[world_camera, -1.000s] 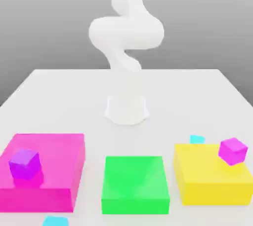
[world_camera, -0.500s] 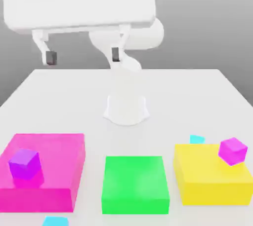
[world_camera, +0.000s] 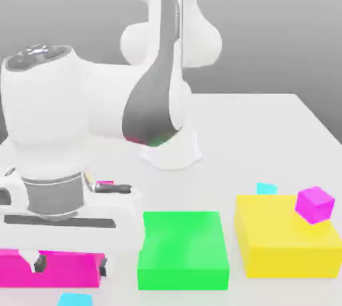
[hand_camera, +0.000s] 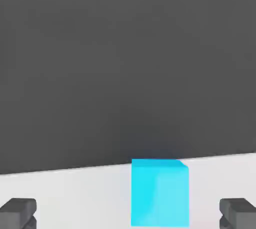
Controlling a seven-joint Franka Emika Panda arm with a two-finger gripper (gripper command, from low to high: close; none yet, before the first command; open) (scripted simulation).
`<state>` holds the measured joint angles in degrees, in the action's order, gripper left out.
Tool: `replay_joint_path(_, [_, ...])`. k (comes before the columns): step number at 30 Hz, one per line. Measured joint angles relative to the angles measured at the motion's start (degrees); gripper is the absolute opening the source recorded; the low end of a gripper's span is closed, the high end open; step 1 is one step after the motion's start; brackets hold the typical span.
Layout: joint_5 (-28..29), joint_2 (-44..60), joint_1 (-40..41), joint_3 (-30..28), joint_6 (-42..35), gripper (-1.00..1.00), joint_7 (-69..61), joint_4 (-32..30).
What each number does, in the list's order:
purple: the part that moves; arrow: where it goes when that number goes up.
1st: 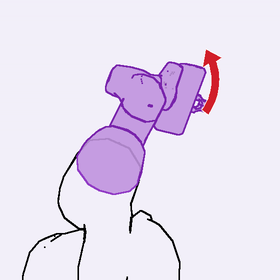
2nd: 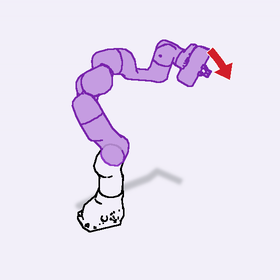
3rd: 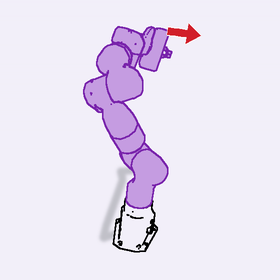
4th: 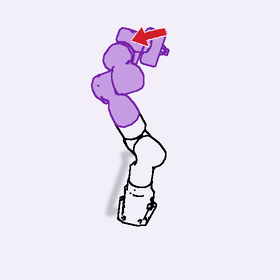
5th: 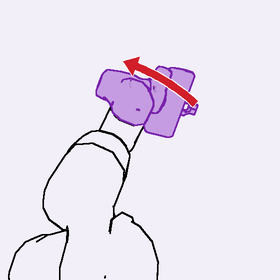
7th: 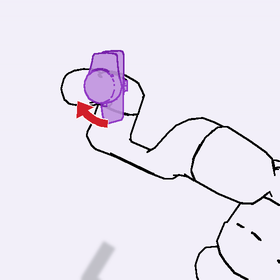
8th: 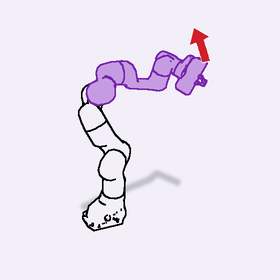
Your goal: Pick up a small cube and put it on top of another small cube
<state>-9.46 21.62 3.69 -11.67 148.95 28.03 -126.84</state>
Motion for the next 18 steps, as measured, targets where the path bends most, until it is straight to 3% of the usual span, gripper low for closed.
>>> replay_joint_path(4, [-1.89, 8.29, 1.86, 1.85, 5.49, 0.0, -1.7, 1.62])
replay_joint_path(5, [-2.37, 9.95, 2.3, 2.38, 6.73, -1.0, -2.05, 1.99])
replay_joint_path(12, [-2.42, 10.15, 2.36, 2.45, 6.83, -1.0, -2.1, 2.04])
replay_joint_path(18, [1.29, -0.91, 1.11, -1.09, -0.84, -1.0, 0.33, -1.22])
